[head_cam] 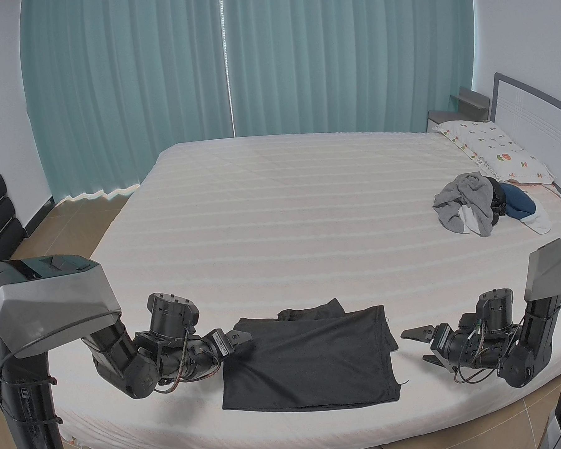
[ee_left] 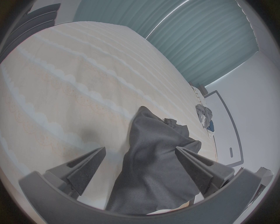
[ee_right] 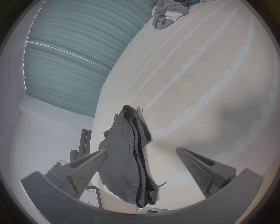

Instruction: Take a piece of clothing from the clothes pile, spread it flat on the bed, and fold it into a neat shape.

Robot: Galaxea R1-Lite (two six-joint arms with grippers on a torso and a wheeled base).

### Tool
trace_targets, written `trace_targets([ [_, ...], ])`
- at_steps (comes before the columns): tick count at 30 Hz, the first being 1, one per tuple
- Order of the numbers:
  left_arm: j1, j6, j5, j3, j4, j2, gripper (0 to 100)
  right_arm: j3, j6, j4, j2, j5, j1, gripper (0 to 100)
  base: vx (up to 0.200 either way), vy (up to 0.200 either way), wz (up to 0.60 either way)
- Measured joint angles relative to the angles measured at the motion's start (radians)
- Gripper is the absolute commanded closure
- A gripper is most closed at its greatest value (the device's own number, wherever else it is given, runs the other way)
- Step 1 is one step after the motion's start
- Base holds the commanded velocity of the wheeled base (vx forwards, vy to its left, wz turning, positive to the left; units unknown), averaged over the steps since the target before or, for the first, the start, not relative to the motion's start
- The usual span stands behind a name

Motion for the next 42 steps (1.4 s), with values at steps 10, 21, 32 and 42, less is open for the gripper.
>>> trace_targets([
  [10,0.033,0.004,0.074,0.006,0.003,-0.070,0,0.006,-0.056,-0.010,-0.034,-0.139,0.040,0,0.000,0.000,0.00],
  [21,0.066,0.036,0.174,0.115,0.008,-0.353,0,0.079,-0.210,-0.009,-0.242,-0.317,0.116,0,0.000,0.000,0.00],
  [32,0.068,0.182,0.353,0.232,0.168,-0.820,0,0.199,-0.484,0.066,-0.680,-0.393,0.087,0,0.000,0.000,0.00],
  [42,0.069,0.305,0.492,0.244,0.490,-1.270,0,0.213,-0.670,0.493,-1.158,-0.402,0.028,0,0.000,0.000,0.00],
])
